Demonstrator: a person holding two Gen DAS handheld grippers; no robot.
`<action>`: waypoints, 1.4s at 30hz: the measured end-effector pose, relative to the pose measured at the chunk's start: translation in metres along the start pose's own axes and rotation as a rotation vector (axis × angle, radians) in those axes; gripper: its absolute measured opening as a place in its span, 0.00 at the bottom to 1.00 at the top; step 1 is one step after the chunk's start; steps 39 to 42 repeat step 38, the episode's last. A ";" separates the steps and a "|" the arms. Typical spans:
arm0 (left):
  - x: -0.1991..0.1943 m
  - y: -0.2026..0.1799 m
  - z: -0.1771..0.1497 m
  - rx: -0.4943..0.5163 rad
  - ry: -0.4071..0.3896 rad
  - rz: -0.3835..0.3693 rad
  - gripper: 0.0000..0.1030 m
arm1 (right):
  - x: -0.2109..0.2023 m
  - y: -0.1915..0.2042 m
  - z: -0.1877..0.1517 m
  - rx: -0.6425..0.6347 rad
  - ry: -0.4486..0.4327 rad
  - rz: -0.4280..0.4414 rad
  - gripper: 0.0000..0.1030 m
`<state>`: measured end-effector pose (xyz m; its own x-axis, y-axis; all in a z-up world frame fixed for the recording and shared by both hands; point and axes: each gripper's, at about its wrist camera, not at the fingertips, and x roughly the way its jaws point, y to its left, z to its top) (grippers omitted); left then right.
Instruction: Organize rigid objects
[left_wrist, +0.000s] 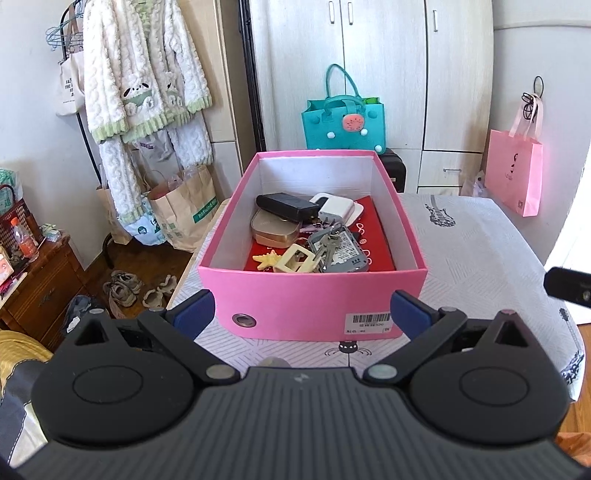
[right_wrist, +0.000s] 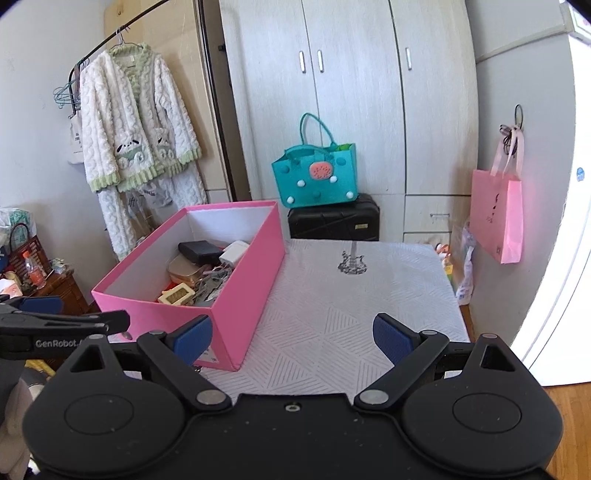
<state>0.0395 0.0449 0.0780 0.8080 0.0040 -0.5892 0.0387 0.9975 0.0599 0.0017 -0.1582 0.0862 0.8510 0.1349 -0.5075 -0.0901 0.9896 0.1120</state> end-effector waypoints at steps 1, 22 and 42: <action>0.000 -0.002 -0.001 0.007 0.000 0.003 1.00 | -0.001 0.000 0.000 -0.004 -0.007 -0.006 0.93; -0.004 -0.008 -0.002 0.034 -0.003 0.012 1.00 | -0.006 0.010 -0.004 -0.034 -0.028 -0.019 0.93; -0.007 -0.007 -0.005 0.040 -0.016 0.017 1.00 | -0.004 0.011 -0.003 -0.033 -0.017 -0.021 0.93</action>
